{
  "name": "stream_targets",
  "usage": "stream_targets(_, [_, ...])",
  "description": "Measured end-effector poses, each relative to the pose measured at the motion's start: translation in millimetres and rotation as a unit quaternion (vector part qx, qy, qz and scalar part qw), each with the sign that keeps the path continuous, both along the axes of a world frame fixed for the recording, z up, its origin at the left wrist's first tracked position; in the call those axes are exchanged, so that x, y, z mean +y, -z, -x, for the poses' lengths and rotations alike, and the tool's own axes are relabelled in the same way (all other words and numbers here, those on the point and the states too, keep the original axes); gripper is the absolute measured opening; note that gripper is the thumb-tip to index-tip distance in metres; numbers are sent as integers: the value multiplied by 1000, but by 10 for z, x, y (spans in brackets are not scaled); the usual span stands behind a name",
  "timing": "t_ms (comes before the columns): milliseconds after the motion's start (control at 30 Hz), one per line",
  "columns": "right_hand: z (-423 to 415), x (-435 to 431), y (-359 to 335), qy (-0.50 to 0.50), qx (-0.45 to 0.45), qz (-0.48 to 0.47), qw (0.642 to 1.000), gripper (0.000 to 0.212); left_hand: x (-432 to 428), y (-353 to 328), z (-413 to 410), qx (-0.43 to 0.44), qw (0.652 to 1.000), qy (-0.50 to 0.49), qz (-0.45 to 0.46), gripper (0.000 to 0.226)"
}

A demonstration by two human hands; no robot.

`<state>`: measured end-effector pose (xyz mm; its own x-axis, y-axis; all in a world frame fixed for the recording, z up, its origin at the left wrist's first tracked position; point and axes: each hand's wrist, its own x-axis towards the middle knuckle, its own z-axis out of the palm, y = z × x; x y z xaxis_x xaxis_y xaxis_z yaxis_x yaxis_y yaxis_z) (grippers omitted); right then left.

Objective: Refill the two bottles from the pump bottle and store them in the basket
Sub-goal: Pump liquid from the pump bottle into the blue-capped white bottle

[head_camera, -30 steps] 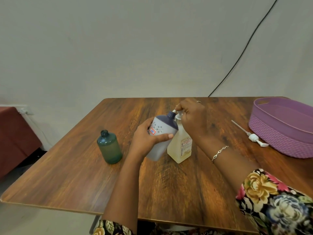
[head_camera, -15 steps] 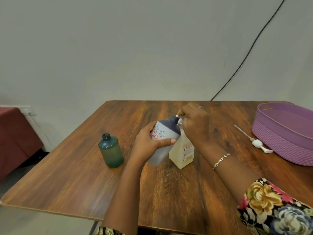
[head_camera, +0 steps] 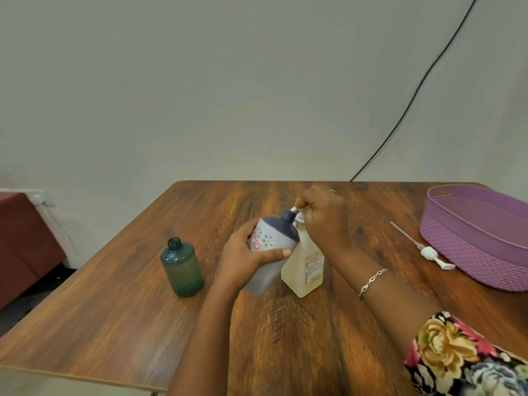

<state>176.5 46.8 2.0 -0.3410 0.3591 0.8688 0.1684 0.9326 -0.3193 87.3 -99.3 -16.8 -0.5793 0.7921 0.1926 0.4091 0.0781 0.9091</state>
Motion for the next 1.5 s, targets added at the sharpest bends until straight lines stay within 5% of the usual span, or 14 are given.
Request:
stream_targets(300, [-12,53,-116,-29,21,79,996,18,-5,-2,1,-6,1000,5,-10,58])
stream_targets(500, [55,14,16,4,4,-6,1000,19,-21,25,-11,-14,1000,4,-24,55])
stream_targets(767, [-18,71,-46,-38,41,63,996,22,-18,16,0,-3,1000,2,-14,66])
stream_targets(967, [8,-12,28,8,7,-19,1000,21,-14,21,-56,-8,1000,-5,-21,65])
stream_targets(1233, [-67,26,-77,-38,25,30,998,33,-20,19,-32,-14,1000,-12,-14,69])
stream_targets(1500, [-11,-27,61,-5,20,-33,999,26,-11,40,-57,-30,999,-16,-28,61])
